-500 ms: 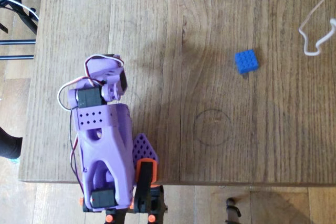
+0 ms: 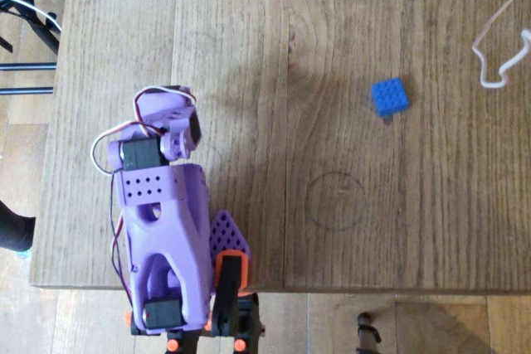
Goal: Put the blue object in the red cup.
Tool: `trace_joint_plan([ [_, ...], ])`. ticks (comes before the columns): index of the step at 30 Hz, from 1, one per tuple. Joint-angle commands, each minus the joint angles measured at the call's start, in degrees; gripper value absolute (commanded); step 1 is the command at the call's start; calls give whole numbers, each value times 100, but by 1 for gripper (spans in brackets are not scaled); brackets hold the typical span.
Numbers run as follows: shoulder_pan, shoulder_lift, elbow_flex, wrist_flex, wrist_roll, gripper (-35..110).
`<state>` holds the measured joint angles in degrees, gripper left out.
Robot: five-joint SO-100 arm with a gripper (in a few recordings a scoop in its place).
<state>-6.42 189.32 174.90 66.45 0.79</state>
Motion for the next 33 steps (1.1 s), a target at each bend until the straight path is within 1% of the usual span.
trace_joint_plan([
  [1, 26, -18, -79, -9, -35, 0],
  [33, 62, -18, -70, -18, -9, 0],
])
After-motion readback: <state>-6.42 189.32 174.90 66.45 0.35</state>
